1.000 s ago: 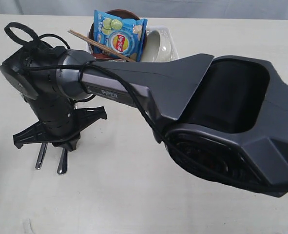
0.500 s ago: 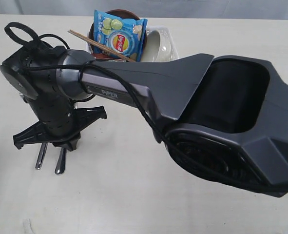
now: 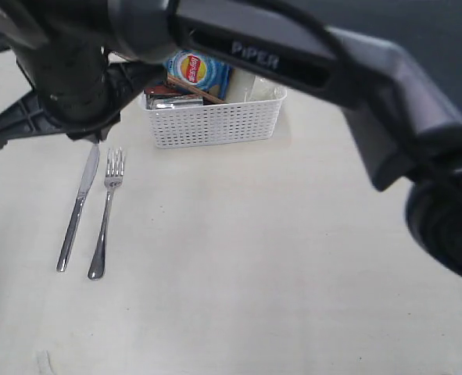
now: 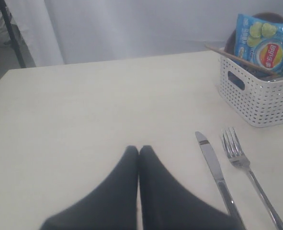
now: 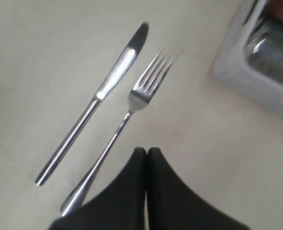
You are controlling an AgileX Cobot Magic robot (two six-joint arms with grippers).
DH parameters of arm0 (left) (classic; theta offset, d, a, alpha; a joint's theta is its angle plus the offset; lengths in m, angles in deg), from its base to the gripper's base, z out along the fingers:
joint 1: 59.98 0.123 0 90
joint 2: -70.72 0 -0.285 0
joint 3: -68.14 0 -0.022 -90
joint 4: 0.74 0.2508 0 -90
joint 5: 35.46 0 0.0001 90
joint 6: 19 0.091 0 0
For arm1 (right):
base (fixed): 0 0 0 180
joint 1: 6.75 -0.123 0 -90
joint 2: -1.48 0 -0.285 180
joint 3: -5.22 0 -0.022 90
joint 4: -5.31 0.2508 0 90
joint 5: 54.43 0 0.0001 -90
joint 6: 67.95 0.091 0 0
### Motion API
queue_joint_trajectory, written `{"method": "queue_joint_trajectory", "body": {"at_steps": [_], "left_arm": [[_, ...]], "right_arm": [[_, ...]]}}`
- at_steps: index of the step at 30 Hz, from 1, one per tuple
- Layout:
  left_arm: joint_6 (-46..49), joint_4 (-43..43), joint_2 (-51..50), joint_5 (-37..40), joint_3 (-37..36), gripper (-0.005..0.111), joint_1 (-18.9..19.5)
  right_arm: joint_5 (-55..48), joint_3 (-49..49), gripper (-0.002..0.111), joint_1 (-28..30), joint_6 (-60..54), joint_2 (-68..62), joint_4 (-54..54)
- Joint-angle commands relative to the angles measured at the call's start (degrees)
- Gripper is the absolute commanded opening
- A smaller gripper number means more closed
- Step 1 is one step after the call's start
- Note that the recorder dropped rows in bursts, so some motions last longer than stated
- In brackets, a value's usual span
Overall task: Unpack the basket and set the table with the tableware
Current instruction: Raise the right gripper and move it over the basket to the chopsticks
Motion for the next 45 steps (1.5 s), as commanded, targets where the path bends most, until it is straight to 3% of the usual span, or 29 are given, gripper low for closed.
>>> {"method": "queue_joint_trajectory", "body": {"at_steps": [1, 9, 15, 20, 27, 32, 41, 45], "left_arm": [[-0.13, -0.07, 0.11, -0.03, -0.13, 0.0, -0.35], [-0.13, -0.07, 0.11, -0.03, -0.13, 0.0, -0.35], [-0.13, -0.07, 0.11, -0.03, -0.13, 0.0, -0.35], [-0.13, -0.07, 0.11, -0.03, -0.13, 0.0, -0.35], [-0.13, -0.07, 0.11, -0.03, -0.13, 0.0, -0.35], [-0.13, -0.07, 0.11, -0.03, -0.13, 0.0, -0.35], [-0.13, -0.07, 0.11, -0.03, -0.13, 0.0, -0.35], [-0.13, -0.07, 0.11, -0.03, -0.13, 0.0, -0.35]], "right_arm": [[-0.17, -0.04, 0.0, 1.94, -4.19, 4.09, -6.13], [-0.17, 0.06, 0.0, 8.68, -13.34, 7.02, -6.24], [-0.17, 0.17, 0.0, 17.0, -20.84, 8.1, -0.65], [-0.17, 5.99, 0.0, 25.07, -27.47, 9.78, 3.26], [12.93, 15.8, 0.0, 35.49, -50.89, 11.52, 24.59], [19.51, 17.65, 0.0, 40.95, -60.28, 11.16, 33.45], [21.06, 17.65, 0.0, 45.11, -81.95, 9.5, 51.99], [20.32, 17.65, 0.0, 45.11, -92.06, 8.03, 55.48]]}}
